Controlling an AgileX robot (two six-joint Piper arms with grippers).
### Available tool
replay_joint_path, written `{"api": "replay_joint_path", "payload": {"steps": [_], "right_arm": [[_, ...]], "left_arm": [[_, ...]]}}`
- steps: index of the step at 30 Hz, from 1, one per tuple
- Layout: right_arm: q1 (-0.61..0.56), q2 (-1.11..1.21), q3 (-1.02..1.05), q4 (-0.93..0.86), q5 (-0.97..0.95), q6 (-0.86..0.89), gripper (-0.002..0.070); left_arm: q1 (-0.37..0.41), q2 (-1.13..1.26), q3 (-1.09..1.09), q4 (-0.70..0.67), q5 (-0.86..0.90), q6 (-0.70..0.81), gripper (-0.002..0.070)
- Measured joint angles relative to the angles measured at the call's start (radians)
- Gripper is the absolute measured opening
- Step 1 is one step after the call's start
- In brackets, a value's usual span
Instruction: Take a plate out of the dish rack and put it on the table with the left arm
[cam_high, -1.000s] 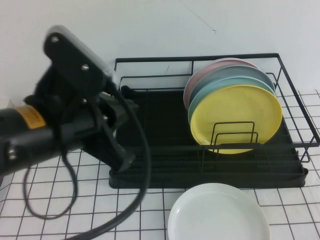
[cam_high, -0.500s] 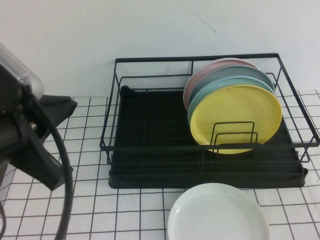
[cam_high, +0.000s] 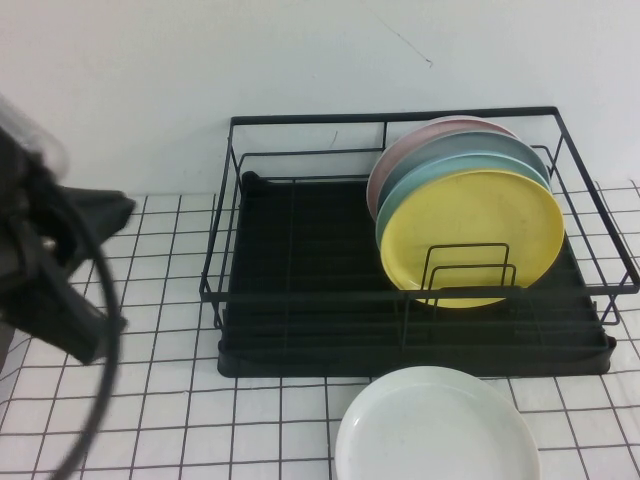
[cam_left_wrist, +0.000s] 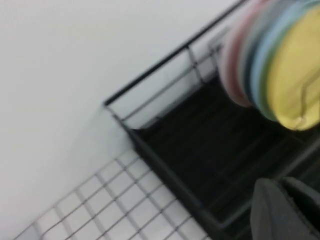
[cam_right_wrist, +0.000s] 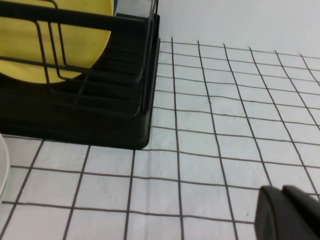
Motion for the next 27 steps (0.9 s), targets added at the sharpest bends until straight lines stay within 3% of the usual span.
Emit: {"api": "replay_joint_path", "payload": {"steps": [5, 11, 15, 20, 27], "right_arm": [[0.000, 0.000, 0.000, 0.000, 0.000, 0.000, -0.0004], [0.000, 0.000, 0.000, 0.000, 0.000, 0.000, -0.0004], [0.000, 0.000, 0.000, 0.000, 0.000, 0.000, -0.0004], [0.000, 0.000, 0.000, 0.000, 0.000, 0.000, -0.0004], [0.000, 0.000, 0.000, 0.000, 0.000, 0.000, -0.0004]], "left_arm": [[0.137, -0.149, 0.045, -0.010, 0.030, 0.064, -0.0001], [0.276, -0.408, 0.321, -0.025, -0.025, 0.072, -0.0001], [0.309, -0.563, 0.541, -0.032, -0.149, 0.025, -0.0002], [0.316, -0.724, 0.827, -0.036, -0.249, -0.147, -0.0002], [0.316, -0.849, 0.943, -0.049, -0.182, -0.305, -0.0002]]}}
